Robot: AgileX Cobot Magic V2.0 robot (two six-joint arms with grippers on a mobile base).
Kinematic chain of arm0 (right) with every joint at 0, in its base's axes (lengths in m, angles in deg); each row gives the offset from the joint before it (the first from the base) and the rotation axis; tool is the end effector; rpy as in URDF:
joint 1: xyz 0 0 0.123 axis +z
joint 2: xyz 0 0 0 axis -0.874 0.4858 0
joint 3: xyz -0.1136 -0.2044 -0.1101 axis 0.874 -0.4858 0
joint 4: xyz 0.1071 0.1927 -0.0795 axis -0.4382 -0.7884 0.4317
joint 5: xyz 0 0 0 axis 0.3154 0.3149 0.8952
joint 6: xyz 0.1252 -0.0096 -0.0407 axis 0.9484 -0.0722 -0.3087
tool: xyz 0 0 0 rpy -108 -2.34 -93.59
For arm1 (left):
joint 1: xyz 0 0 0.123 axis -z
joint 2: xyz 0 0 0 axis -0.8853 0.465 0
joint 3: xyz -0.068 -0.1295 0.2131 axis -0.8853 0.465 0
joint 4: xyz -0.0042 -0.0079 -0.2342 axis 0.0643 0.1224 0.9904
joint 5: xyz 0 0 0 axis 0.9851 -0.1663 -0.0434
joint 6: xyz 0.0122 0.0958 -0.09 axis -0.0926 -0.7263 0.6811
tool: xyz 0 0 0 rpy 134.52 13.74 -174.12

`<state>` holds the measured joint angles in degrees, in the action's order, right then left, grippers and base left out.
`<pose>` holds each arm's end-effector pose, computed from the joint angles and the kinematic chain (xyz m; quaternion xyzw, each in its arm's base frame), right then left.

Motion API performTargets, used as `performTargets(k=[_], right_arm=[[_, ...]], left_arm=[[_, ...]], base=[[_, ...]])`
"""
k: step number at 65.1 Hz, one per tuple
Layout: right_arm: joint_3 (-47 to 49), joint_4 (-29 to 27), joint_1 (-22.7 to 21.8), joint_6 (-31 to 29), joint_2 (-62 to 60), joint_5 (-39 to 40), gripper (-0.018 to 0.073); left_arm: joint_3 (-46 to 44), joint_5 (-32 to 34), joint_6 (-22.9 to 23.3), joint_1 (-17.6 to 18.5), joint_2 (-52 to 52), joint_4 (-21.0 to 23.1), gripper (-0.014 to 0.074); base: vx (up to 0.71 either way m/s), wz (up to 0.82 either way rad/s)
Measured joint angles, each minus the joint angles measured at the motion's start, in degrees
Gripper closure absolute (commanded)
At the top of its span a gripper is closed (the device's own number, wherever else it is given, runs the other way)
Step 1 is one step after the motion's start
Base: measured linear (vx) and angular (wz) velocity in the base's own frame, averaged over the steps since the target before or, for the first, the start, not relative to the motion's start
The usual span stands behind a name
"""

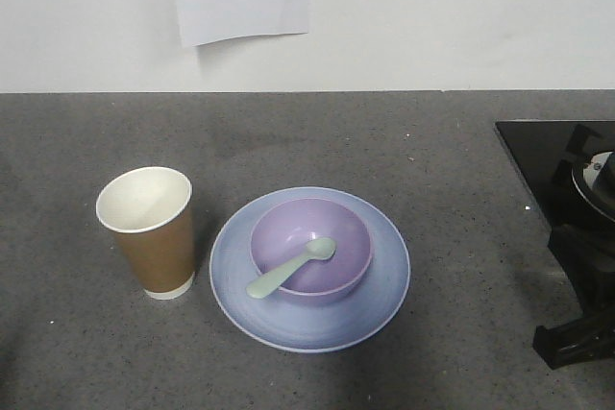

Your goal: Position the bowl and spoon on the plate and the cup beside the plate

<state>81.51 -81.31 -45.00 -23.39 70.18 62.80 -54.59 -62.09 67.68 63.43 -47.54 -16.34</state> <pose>0.1712 0.0490 0.2436 -0.1598 0.7604 0.0454 0.6278 0.1066 -0.0027 0.1916 -0.0036 0.7274 -0.0201 0.6860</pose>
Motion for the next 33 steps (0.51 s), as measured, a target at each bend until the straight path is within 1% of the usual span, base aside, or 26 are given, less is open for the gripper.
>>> performTargets(k=[33], right_arm=[[0.0,0.0,0.0,0.0,0.0,-0.1,0.0561]], left_arm=[[0.0,0.0,0.0,0.0,0.0,0.0,0.0602]], base=[[0.00,0.00]])
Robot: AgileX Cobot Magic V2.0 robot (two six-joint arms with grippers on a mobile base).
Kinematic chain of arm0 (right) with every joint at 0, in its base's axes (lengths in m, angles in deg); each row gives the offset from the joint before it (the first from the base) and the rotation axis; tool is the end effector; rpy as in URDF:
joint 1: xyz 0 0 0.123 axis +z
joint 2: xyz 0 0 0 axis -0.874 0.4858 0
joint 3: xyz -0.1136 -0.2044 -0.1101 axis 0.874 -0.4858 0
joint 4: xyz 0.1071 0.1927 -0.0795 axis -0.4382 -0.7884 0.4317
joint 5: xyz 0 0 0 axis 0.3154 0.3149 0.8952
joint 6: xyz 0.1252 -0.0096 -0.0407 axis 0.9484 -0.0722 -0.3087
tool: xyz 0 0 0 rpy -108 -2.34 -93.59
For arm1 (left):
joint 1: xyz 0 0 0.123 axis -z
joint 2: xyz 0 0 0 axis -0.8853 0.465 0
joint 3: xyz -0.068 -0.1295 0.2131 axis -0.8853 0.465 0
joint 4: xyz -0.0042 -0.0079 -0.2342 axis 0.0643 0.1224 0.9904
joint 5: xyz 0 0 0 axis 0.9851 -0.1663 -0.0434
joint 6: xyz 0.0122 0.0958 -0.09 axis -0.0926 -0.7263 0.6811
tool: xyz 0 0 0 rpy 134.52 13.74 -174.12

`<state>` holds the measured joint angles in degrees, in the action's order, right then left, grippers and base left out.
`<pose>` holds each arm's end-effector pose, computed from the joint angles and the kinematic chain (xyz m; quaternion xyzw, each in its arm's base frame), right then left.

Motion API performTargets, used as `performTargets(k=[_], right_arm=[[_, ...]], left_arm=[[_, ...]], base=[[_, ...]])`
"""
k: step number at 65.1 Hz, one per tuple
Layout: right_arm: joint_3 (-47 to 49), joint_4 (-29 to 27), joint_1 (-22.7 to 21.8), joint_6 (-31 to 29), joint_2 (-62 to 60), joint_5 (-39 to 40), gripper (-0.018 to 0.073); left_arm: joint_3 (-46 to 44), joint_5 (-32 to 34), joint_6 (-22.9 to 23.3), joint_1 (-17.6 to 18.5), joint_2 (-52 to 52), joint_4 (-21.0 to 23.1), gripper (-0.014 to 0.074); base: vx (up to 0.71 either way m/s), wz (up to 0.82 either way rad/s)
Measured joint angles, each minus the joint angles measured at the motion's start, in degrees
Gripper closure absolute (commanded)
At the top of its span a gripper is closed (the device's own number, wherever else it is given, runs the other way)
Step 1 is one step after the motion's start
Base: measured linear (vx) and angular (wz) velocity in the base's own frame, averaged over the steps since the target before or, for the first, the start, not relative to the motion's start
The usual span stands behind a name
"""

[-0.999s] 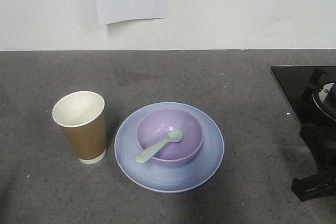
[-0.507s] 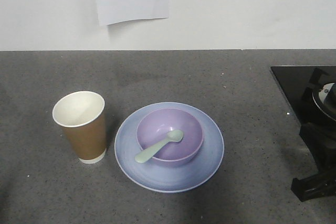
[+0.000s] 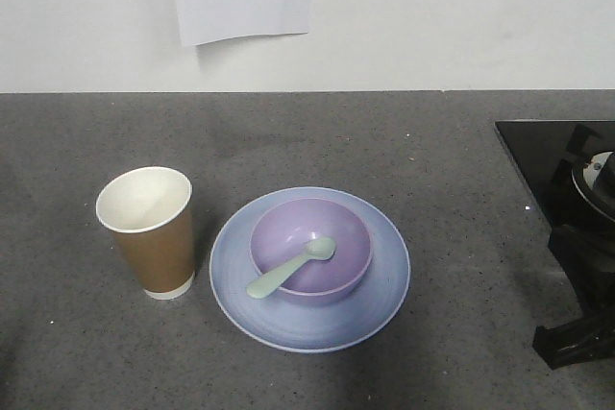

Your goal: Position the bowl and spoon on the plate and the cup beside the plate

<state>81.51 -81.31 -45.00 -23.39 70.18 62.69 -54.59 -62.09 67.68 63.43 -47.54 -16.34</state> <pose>0.1711 0.0490 0.2433 -0.1599 0.7610 0.0453 0.6271 0.1066 -0.0027 0.1916 -0.0036 0.7274 -0.0201 0.6860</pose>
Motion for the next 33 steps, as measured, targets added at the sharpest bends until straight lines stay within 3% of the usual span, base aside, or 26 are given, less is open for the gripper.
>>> performTargets(k=[33], right_arm=[[-0.1,0.0,0.0,0.0,0.0,0.0,0.0561]], left_arm=[[0.0,0.0,0.0,0.0,0.0,0.0,0.0602]], base=[[0.00,0.00]])
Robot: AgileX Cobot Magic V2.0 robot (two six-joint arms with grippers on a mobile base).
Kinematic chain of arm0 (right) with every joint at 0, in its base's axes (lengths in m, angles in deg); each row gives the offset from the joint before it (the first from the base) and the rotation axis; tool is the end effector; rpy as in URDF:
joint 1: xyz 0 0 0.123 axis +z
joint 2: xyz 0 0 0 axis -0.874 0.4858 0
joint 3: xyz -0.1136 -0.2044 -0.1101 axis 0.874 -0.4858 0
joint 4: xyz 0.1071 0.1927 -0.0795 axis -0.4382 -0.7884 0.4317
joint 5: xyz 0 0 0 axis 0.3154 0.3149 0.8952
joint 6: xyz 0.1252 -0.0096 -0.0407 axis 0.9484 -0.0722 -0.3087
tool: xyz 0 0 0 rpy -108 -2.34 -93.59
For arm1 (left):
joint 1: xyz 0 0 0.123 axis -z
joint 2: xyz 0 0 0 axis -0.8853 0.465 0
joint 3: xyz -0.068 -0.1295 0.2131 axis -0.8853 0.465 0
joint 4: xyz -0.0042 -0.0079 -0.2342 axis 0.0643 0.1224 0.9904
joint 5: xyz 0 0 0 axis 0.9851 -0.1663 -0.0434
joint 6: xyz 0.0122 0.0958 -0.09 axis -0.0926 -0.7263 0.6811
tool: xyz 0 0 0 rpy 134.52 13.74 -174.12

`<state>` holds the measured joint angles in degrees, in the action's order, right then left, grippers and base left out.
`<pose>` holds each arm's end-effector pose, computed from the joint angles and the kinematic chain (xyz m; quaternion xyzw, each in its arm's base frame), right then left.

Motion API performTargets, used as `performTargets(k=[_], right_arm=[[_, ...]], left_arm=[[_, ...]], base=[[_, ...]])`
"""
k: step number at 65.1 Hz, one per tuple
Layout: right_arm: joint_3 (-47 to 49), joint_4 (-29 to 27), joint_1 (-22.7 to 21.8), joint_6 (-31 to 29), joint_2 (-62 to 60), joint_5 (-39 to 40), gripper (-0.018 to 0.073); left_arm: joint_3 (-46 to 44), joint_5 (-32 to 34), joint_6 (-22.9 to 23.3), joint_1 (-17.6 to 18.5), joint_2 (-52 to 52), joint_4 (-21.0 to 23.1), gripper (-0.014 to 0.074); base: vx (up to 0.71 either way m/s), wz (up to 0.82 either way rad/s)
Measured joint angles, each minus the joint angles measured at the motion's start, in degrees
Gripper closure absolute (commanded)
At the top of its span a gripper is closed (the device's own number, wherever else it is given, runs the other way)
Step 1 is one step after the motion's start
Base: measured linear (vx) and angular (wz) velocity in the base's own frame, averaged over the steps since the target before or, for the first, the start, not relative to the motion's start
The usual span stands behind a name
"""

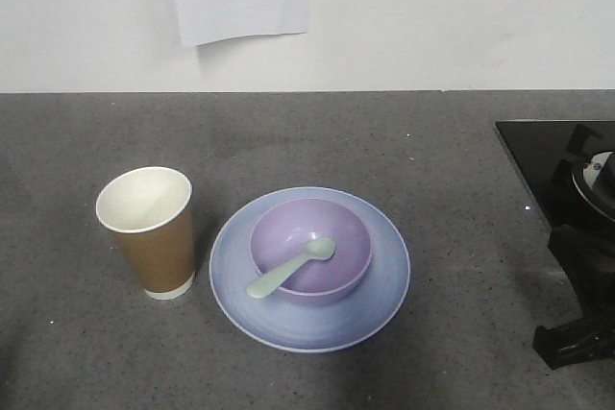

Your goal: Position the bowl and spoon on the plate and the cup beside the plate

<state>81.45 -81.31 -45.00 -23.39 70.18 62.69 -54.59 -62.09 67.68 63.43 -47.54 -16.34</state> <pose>0.1710 0.0489 0.2429 -0.1599 0.7613 0.0453 0.6267 0.1066 -0.0027 0.1916 -0.0036 0.7274 -0.0201 0.6860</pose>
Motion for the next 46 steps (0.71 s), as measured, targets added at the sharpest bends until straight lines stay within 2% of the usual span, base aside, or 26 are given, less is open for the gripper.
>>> performTargets(k=[13,25,36,46], right_arm=[[-4.8,-0.7,0.0,0.0,-1.8,2.3,0.0561],[-13.1,-8.8,-0.8,-0.5,-9.7,6.9,0.0561],[-18.6,-10.9,-7.4,-0.9,-19.4,7.4,0.0561],[-18.7,-7.0,-13.1,0.1,-27.8,5.1,0.0561]], left_arm=[[0.0,0.0,0.0,0.0,0.0,0.0,0.0602],[0.0,0.0,0.0,0.0,0.0,0.0,0.0602],[0.0,0.0,0.0,0.0,0.0,0.0,0.0602],[0.0,0.0,0.0,0.0,0.0,0.0,0.0602]], base=[[0.00,0.00],[0.00,0.00],[0.00,0.00],[0.00,0.00]])
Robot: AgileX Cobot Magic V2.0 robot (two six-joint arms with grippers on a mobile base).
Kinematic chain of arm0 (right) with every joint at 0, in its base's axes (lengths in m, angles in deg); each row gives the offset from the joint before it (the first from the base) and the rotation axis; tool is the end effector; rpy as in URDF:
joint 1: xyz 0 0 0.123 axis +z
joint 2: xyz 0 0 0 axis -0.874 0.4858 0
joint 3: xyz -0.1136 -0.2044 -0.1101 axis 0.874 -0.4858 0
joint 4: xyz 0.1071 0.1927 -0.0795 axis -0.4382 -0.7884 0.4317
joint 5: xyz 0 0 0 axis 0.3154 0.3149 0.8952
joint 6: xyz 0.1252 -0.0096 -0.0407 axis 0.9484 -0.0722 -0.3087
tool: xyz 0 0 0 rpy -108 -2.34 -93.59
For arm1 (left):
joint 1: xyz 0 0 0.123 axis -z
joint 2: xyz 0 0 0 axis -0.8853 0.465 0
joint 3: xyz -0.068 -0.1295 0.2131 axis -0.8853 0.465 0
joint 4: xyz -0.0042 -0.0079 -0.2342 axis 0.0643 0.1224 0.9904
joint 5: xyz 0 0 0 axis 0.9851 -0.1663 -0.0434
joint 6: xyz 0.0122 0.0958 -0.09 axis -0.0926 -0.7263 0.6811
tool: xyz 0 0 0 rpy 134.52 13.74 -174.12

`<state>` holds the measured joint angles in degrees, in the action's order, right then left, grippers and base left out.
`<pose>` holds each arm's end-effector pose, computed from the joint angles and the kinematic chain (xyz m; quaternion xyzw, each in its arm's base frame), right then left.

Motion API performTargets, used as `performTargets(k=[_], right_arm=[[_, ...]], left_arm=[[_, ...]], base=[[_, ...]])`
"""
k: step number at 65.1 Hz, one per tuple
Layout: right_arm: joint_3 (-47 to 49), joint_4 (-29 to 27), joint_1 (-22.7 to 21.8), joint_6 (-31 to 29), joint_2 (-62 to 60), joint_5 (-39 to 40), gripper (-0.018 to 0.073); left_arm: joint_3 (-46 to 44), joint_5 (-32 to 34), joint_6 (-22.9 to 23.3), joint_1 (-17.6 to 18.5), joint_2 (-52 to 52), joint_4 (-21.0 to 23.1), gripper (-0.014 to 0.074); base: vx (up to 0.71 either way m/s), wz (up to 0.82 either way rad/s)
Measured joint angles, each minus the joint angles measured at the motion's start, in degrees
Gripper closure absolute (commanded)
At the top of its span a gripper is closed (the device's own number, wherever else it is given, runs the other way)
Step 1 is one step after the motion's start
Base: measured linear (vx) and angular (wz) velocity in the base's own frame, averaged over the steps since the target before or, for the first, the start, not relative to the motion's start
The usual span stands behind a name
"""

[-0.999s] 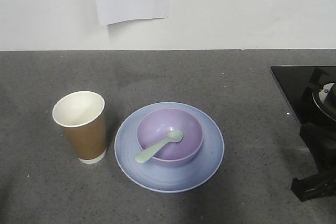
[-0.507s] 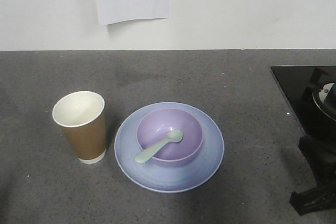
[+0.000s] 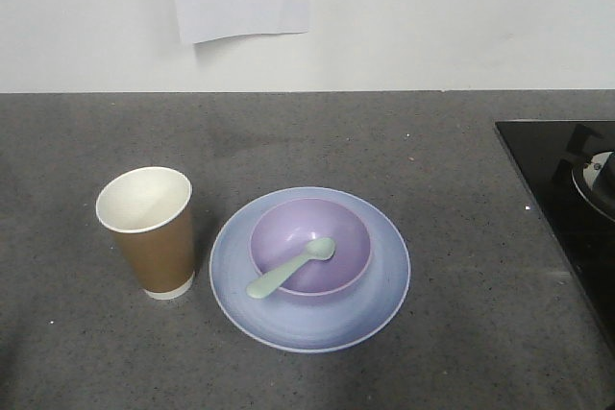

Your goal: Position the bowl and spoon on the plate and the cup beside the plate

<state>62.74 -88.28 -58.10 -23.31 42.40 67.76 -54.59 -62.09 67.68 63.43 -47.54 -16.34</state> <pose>0.1193 0.0043 0.2059 -0.0175 0.6947 0.0091 0.7191 0.1066 -0.0027 0.1916 -0.0036 0.7274 -0.0201 0.6860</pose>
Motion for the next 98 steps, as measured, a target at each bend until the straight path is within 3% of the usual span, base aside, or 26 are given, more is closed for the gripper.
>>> performTargets(k=[22,98], right_arm=[[0.0,6.7,-2.7,3.0,-9.1,-13.6,0.0561],[-0.1,7.0,-2.7,3.4,-9.1,-14.7,0.0561]], left_arm=[[0.0,-0.1,0.0,0.0,0.0,0.0,0.0602],[0.0,-0.2,0.0,0.0,0.0,0.0,0.0602]], base=[[0.00,0.00],[0.00,0.00]])
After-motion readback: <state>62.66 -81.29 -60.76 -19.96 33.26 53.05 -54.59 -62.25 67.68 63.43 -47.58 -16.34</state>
